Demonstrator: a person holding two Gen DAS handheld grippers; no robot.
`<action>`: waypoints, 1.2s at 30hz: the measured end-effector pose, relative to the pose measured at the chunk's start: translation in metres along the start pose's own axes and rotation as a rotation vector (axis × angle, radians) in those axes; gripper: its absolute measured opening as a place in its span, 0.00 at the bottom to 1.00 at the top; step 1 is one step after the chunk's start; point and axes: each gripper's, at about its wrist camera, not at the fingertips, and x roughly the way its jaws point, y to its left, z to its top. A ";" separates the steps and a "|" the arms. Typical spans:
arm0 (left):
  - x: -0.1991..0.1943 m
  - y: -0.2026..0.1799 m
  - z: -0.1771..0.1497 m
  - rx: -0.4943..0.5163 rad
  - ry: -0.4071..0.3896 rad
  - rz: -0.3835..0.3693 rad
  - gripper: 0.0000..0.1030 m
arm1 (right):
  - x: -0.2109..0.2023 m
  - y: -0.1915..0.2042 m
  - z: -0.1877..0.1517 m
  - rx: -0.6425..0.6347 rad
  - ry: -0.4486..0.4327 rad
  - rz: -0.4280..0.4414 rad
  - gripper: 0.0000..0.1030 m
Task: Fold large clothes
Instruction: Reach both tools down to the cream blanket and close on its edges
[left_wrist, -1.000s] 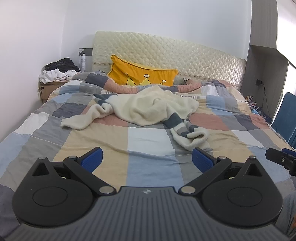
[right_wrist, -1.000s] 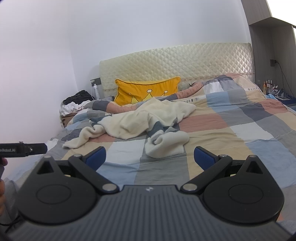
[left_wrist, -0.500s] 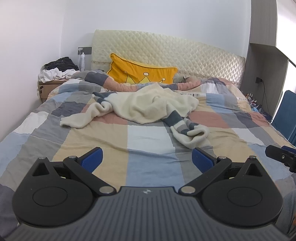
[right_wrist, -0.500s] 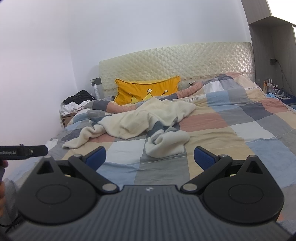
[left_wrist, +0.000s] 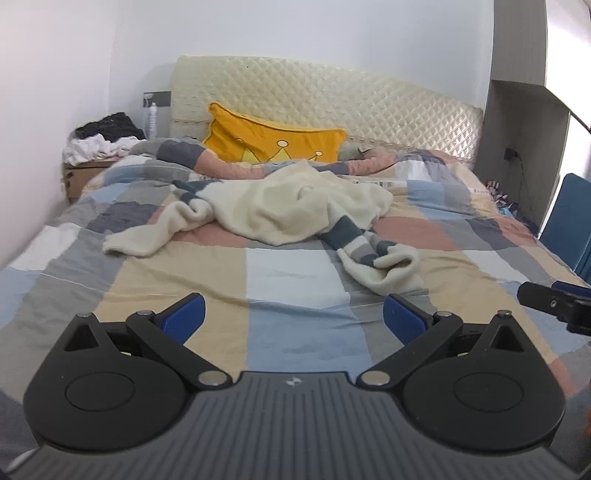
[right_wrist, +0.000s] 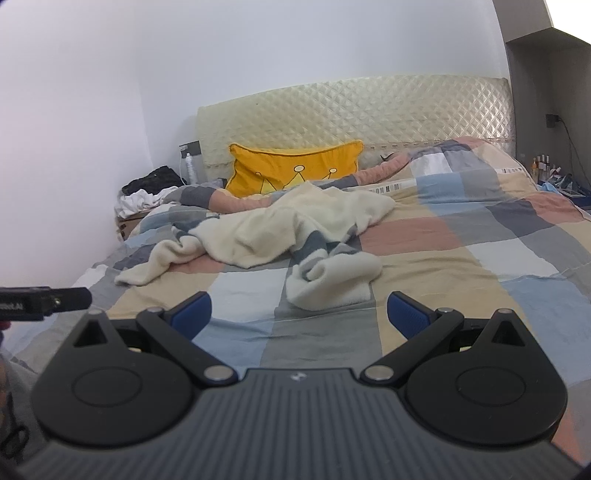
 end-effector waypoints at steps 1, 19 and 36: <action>0.011 0.004 -0.002 -0.009 0.002 -0.007 1.00 | 0.003 -0.001 -0.001 0.002 -0.004 -0.001 1.00; 0.167 0.042 0.038 -0.113 0.102 -0.078 1.00 | 0.105 -0.008 0.013 0.072 -0.024 0.039 1.00; 0.313 0.096 0.034 -0.399 0.183 -0.059 0.85 | 0.239 -0.021 0.021 0.144 0.085 0.031 1.00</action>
